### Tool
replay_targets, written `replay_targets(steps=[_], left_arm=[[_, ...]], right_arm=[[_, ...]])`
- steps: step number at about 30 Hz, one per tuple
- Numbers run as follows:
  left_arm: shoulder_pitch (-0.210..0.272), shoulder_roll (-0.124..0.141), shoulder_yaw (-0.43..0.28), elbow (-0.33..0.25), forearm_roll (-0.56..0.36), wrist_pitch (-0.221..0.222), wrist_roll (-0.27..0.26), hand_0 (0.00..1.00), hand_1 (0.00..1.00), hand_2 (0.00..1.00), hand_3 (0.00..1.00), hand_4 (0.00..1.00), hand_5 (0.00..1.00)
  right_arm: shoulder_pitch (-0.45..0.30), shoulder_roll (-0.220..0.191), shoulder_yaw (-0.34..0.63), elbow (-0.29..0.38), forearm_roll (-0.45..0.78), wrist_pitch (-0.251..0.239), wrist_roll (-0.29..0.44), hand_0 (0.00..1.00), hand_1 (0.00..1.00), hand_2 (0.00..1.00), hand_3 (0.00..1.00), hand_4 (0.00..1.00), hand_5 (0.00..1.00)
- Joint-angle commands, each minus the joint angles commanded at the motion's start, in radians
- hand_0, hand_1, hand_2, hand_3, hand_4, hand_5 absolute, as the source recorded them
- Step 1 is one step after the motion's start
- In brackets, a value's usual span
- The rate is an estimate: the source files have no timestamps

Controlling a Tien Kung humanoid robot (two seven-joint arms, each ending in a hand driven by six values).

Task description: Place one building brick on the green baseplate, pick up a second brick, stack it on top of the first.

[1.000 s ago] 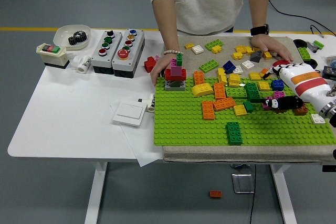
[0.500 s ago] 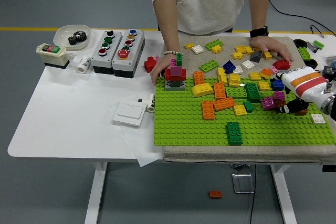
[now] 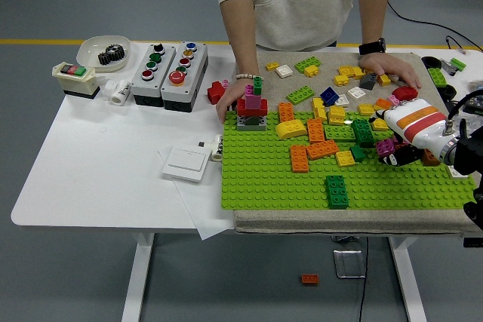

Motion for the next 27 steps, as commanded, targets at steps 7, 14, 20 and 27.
replay_targets(steps=[7,14,20,27], left_arm=[[-0.002,-0.001,0.001,-0.001,0.002,-0.001,0.002,0.813,0.815,0.813,0.627,0.721,0.679],[-0.003,-0.001,0.001,-0.001,0.003,-0.002,0.002,0.813,0.815,0.813,0.627,0.721,0.679],[-0.007,0.0,0.001,-0.002,0.004,-0.003,0.003,0.814,0.815,0.812,0.627,0.722,0.679],[-0.01,0.001,0.004,-0.003,0.001,-0.003,0.003,0.815,0.815,0.814,0.628,0.721,0.679]], right_arm=[[0.01,0.024,-0.009,-0.042,0.0,-0.001,-0.002,0.234,0.197,0.238,0.625,0.86,0.361],[0.016,0.034,-0.016,-0.074,0.0,0.004,0.003,0.228,0.186,0.231,0.597,0.836,0.362],[0.021,0.042,-0.019,-0.096,0.0,0.005,0.009,0.229,0.183,0.23,0.589,0.824,0.363],[0.028,0.044,-0.021,-0.11,0.0,0.009,0.015,0.23,0.184,0.233,0.576,0.79,0.379]])
